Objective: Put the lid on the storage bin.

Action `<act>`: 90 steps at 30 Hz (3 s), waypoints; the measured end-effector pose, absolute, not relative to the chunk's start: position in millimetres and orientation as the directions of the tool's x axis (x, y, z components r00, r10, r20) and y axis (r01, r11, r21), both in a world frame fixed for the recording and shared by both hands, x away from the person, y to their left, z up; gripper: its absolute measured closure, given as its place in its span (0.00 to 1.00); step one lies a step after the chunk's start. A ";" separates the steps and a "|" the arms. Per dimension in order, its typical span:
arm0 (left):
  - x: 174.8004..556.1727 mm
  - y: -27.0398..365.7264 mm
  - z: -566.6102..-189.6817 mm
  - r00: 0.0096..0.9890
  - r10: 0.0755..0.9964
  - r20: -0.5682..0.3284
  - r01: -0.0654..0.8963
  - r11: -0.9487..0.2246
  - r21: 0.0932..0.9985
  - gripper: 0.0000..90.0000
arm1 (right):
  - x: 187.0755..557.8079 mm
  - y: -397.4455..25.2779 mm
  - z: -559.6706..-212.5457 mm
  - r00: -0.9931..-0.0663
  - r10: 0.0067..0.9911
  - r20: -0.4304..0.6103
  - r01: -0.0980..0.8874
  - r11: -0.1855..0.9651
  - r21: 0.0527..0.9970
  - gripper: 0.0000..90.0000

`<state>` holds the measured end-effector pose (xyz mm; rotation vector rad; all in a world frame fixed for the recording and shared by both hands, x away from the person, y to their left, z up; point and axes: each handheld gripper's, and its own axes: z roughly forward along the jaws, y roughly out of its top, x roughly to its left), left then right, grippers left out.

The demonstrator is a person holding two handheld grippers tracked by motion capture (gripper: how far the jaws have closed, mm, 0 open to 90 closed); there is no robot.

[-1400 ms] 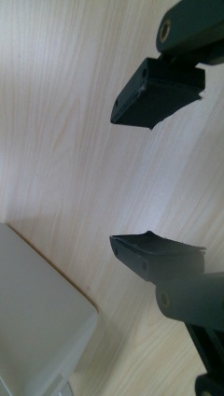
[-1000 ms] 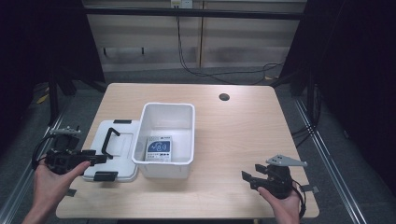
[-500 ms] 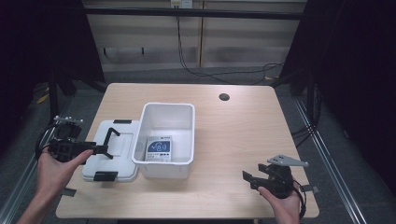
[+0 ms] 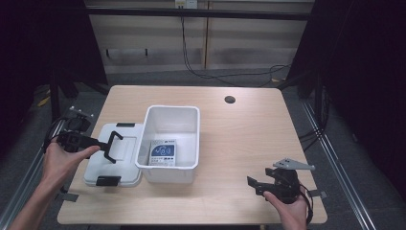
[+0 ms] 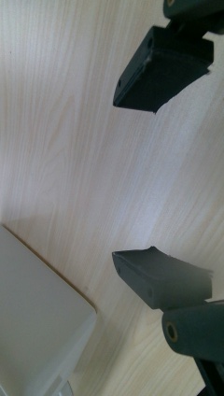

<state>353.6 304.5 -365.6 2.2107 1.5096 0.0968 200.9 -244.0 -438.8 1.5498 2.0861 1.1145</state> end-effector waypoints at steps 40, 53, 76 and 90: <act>426.2 289.5 -410.1 0.228 0.964 -0.134 0.967 -0.209 0.146 0.75 | 206.6 -235.8 -445.4 -0.397 0.902 0.168 0.710 0.186 0.679 0.23; 431.2 276.0 -416.9 0.180 0.978 -0.108 0.981 -0.171 0.086 0.89 | 207.9 -234.6 -446.5 -0.407 0.897 0.172 0.717 0.197 0.669 0.23; 431.0 272.6 -414.2 0.139 0.983 -0.124 0.988 -0.129 0.087 0.94 | 209.5 -233.6 -448.8 -0.425 0.887 0.180 0.726 0.216 0.653 0.21; 428.0 280.9 -392.3 0.151 0.976 -0.156 0.985 -0.135 0.106 0.94 | 209.7 -232.2 -450.1 -0.429 0.884 0.187 0.735 0.221 0.641 0.21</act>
